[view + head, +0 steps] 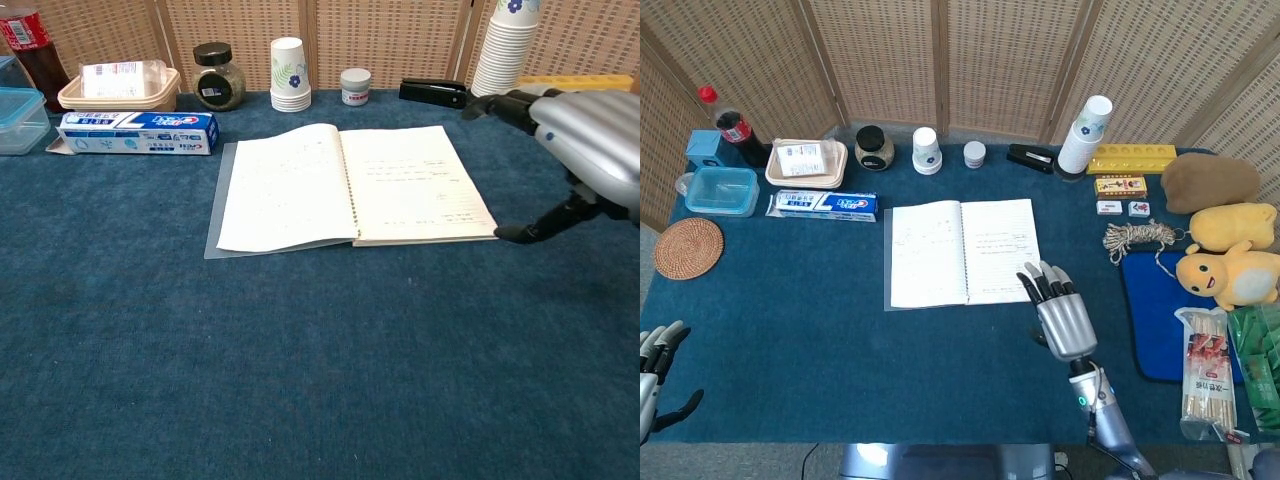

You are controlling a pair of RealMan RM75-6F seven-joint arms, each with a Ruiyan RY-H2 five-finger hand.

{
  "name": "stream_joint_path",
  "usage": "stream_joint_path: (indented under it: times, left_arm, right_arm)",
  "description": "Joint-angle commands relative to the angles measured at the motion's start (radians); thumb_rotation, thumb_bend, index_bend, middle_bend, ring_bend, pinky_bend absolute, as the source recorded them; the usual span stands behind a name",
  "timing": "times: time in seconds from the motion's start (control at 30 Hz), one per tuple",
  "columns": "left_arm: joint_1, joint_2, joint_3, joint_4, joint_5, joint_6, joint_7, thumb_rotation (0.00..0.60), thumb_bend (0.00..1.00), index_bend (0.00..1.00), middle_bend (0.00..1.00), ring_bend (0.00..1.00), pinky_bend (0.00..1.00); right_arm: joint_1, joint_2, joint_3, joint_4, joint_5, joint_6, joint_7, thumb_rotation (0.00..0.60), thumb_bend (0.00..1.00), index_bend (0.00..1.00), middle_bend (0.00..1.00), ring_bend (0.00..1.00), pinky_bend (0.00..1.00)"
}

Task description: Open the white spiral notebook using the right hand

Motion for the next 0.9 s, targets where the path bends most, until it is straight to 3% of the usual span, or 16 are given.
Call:
stream_joint_path:
  times: [0.03,0.2,0.43,0.67,0.9]
  left_arm:
    - [0.003,-0.004,0.0,0.005,-0.007,-0.002,-0.007,0.6,0.25,0.14,0.05,0.0,0.0]
    - [0.019,-0.006,0.006,0.018,-0.021,0.002,-0.011,0.6,0.25,0.14,0.05,0.0,0.0]
    - [0.034,-0.014,0.014,0.026,-0.033,-0.005,-0.007,0.6,0.25,0.14,0.06,0.01,0.0]
    - [0.036,-0.025,0.014,0.016,-0.031,-0.007,0.014,0.6,0.25,0.14,0.06,0.01,0.0]
    - [0.027,-0.027,0.005,-0.013,-0.02,-0.008,0.056,0.6,0.25,0.14,0.06,0.01,0.0]
  right_arm:
    - [-0.069,0.052,-0.072,0.025,-0.094,0.09,0.052,0.6,0.18,0.16,0.18,0.12,0.18]
    - [-0.162,0.101,-0.133,0.029,-0.121,0.162,0.081,0.6,0.18,0.16,0.18,0.11,0.18]
    - [-0.259,0.154,-0.172,-0.006,-0.118,0.22,0.069,0.6,0.18,0.16,0.18,0.1,0.17]
    - [-0.319,0.184,-0.183,-0.021,-0.111,0.25,0.072,0.6,0.18,0.16,0.18,0.09,0.17]
    - [-0.361,0.197,-0.163,0.012,-0.08,0.235,0.148,0.6,0.19,0.16,0.18,0.09,0.16]
